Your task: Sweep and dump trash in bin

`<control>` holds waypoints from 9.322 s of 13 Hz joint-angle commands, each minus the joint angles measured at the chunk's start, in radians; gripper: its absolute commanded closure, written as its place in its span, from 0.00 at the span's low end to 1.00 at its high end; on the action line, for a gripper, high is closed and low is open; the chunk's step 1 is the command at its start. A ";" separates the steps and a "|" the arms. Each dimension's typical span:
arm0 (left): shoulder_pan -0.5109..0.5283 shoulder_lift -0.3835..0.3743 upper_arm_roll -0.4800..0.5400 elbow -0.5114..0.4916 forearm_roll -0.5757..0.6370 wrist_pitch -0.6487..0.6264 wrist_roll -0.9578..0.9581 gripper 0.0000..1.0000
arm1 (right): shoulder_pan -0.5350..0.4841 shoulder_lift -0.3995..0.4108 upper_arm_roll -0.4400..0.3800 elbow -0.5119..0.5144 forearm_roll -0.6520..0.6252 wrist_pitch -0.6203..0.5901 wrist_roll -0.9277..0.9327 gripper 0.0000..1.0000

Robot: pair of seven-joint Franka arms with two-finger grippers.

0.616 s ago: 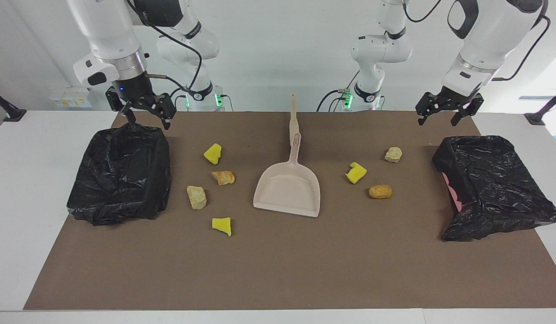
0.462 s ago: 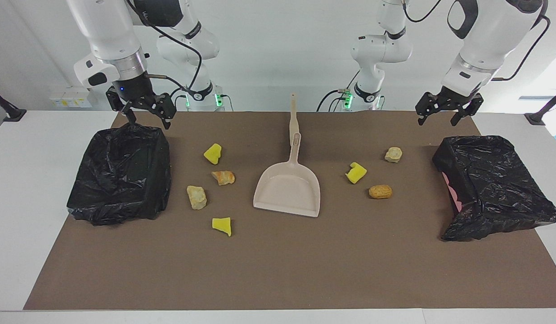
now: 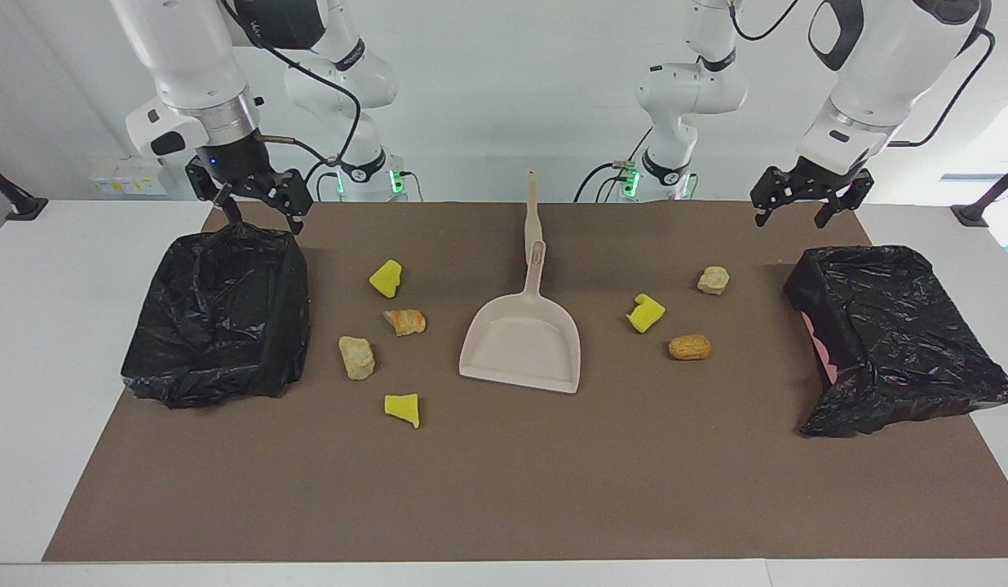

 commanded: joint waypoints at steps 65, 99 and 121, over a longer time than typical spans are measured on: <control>-0.960 -0.184 0.013 -0.810 -0.078 0.473 -0.806 1.00 | 0.460 0.393 0.034 -0.052 0.139 0.180 -0.115 1.00; -0.015 -0.097 0.013 -0.720 -0.056 0.365 -0.307 1.00 | 0.588 0.375 0.044 -0.188 -0.322 0.210 -0.990 1.00; -0.361 0.106 0.014 -0.505 -0.141 0.418 -0.355 1.00 | 0.573 0.373 0.044 -0.205 -0.306 0.236 -0.963 1.00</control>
